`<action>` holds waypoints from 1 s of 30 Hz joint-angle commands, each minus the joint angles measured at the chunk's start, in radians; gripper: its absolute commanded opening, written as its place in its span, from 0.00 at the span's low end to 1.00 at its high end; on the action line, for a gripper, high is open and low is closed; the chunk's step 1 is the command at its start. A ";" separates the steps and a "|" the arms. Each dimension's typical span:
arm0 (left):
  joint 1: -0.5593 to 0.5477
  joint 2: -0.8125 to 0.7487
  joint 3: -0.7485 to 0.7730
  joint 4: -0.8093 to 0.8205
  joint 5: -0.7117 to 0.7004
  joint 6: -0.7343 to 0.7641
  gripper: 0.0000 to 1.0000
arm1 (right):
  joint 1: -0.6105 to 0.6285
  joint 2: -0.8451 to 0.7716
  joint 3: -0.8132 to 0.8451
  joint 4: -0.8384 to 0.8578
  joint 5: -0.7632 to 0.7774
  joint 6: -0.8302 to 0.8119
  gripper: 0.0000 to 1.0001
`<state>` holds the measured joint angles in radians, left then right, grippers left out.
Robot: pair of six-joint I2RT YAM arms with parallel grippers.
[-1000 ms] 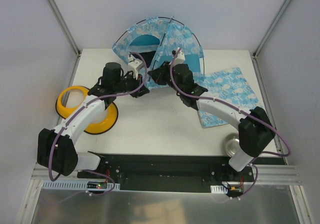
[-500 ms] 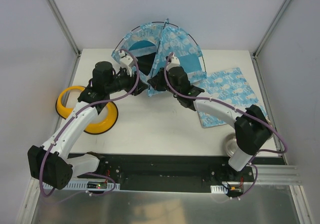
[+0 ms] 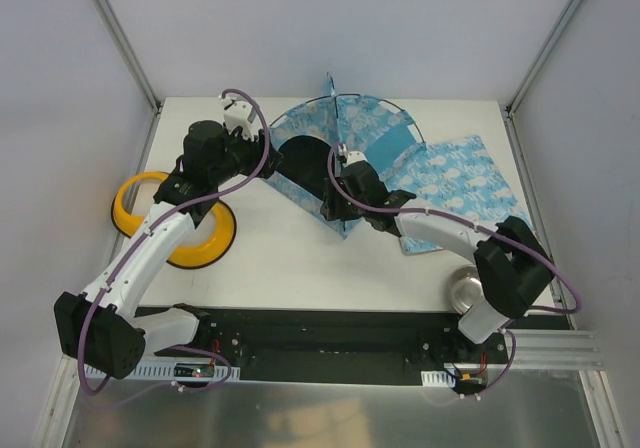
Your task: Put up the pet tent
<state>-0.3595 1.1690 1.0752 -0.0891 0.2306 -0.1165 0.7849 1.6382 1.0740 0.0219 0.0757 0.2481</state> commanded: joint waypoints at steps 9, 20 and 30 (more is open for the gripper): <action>0.007 -0.023 0.031 0.006 -0.112 -0.052 0.56 | -0.006 -0.299 0.072 -0.368 0.131 -0.075 0.80; 0.007 -0.045 0.020 -0.004 -0.109 -0.072 0.57 | -0.085 -0.184 0.343 -0.370 0.168 -0.124 0.74; 0.007 -0.083 -0.014 -0.031 -0.102 -0.089 0.58 | -0.142 0.101 0.609 -0.427 0.180 -0.225 0.53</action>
<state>-0.3584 1.1229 1.0725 -0.1169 0.1287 -0.1837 0.6464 1.6691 1.6016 -0.3706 0.2237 0.0818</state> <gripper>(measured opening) 0.575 0.609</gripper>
